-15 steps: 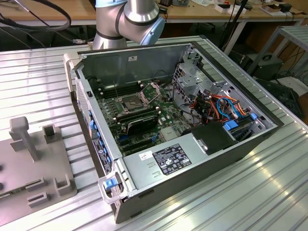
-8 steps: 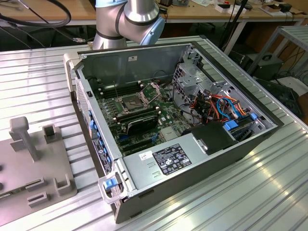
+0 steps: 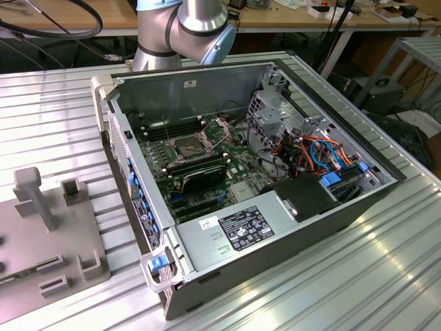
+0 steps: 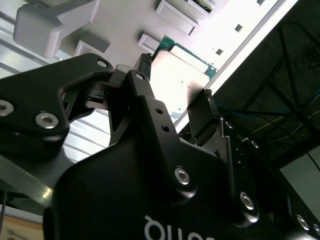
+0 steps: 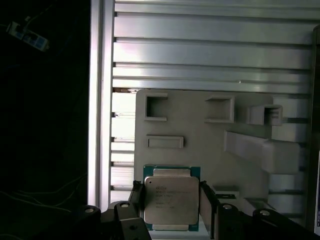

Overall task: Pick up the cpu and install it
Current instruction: 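Pick up the cpu and move it towards the insertion slot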

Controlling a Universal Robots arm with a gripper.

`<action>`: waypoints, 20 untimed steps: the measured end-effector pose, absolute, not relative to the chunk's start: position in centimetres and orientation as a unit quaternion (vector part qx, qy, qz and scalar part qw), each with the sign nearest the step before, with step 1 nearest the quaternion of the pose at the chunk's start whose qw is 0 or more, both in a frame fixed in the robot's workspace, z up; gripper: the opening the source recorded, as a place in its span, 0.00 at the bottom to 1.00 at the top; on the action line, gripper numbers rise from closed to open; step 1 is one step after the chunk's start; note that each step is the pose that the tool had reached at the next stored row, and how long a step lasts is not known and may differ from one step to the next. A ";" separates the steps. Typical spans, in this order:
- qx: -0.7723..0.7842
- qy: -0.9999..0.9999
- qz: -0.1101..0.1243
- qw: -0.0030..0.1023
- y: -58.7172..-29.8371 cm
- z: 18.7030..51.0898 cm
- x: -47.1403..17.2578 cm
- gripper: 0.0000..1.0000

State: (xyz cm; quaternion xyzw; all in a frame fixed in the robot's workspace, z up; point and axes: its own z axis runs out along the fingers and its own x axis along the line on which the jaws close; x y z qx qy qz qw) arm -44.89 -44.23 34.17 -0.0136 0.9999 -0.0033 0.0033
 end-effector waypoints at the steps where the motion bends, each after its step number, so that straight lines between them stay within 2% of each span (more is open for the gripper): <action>1: -0.014 1.000 -0.003 0.003 -44.2 34.3 -44.9 0.55; 7: -0.014 1.000 -0.003 0.003 -44.2 35.3 -44.9 0.55; 20: -0.014 1.000 -0.003 0.003 -44.2 35.4 -43.8 0.55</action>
